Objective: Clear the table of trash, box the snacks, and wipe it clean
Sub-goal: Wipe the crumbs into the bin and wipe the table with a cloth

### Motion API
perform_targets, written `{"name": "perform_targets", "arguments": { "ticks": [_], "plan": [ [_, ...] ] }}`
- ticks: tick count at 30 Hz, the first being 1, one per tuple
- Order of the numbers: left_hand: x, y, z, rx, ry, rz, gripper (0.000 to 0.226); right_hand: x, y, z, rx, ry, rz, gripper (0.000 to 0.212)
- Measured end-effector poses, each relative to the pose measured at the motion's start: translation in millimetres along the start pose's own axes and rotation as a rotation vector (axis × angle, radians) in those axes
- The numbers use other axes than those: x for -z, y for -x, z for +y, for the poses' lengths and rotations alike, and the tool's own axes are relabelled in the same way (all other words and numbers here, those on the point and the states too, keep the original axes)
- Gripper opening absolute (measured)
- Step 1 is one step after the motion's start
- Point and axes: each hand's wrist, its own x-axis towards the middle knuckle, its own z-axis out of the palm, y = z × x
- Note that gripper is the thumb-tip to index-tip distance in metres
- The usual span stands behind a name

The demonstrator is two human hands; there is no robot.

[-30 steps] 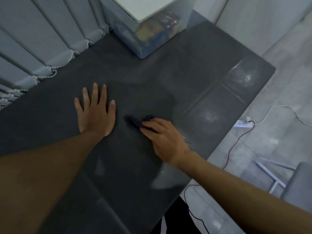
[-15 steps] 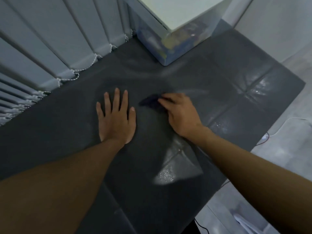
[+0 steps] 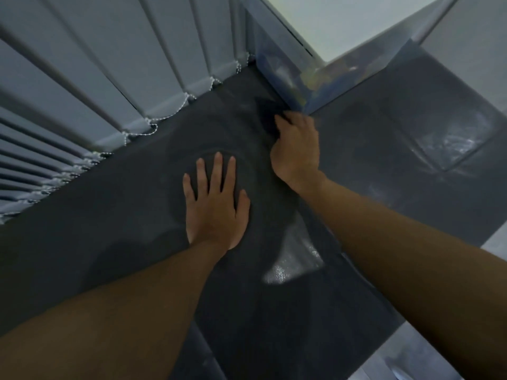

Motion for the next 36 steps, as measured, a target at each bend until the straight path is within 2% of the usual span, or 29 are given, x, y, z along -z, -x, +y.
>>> {"name": "perform_targets", "arguments": {
  "ticks": [3, 4, 7, 9, 13, 15, 17, 20, 21, 22, 25, 26, 27, 30, 31, 32, 35, 36],
  "plan": [
    [0.5, 1.2, -0.3, 0.004, -0.001, -0.001, 0.066, -5.9, 3.3, -11.6, 0.339, 0.018, -0.142, 0.052],
    [0.6, 1.3, -0.7, 0.005, 0.002, 0.0, 0.066, -5.6, -1.6, -9.2, 0.353, 0.018, -0.165, 0.052],
    [1.1, 0.5, -0.7, -0.002, 0.015, -0.009, 0.066, -7.4, -22.3, -6.0, 0.137, 0.037, -0.086, 0.053],
    [0.8, 0.3, -0.5, -0.005, 0.01, -0.01, 0.066, -8.1, -21.1, -13.5, 0.089, 0.036, -0.058, 0.052],
    [1.4, -0.1, -0.7, 0.004, -0.009, -0.019, 0.067, 1.7, 11.6, -3.1, 0.387, 0.014, -0.178, 0.051],
    [1.7, 0.0, -0.2, 0.007, -0.005, -0.025, 0.067, 12.0, 21.8, 17.6, 0.454, 0.014, -0.194, 0.047],
    [2.3, -0.3, 0.2, 0.008, 0.009, -0.023, 0.067, 19.7, 22.5, 40.4, 0.375, 0.015, -0.106, 0.043],
    [2.2, -1.1, -0.1, 0.01, 0.01, -0.021, 0.067, 26.0, 22.5, 62.0, 0.051, 0.029, 0.057, 0.044],
    [2.1, -1.1, 0.1, 0.011, 0.008, -0.02, 0.067, 26.8, 25.9, 62.4, 0.002, 0.024, 0.082, 0.044],
    [2.0, -1.1, 0.2, 0.011, 0.007, -0.018, 0.067, 26.8, 31.2, 61.1, 0.028, 0.01, 0.085, 0.043],
    [1.9, -0.8, 0.1, 0.013, 0.003, -0.015, 0.066, 31.7, 48.7, 69.2, 0.337, -0.037, -0.011, 0.039],
    [2.3, -0.2, 0.4, 0.01, -0.005, -0.01, 0.066, 36.4, 48.1, 79.4, 0.38, -0.013, -0.035, 0.039],
    [2.9, 0.2, 1.2, -0.001, -0.014, -0.003, 0.065, 41.3, 44.3, 91.1, 0.344, 0.022, -0.022, 0.04],
    [6.0, 2.2, 3.6, -0.07, -0.026, -0.004, 0.061, 51.4, 33.6, 122.2, -0.111, 0.06, 0.117, 0.045],
    [7.6, 3.1, 4.5, -0.096, -0.029, -0.008, 0.06, 52.4, 35.4, 124.0, -0.185, 0.06, 0.132, 0.046],
    [9.3, 4.0, 5.4, -0.117, -0.031, -0.011, 0.06, 53.3, 39.8, 121.8, -0.15, 0.056, 0.114, 0.047],
    [16.5, 4.8, 11.3, -0.132, -0.015, -0.018, 0.06, 58.3, 63.2, 124.9, 0.216, -0.011, -0.039, 0.047],
    [19.0, 4.8, 14.9, -0.128, -0.013, -0.022, 0.061, 62.9, 68.6, 133.1, 0.288, -0.025, -0.09, 0.046]
  ]
}}
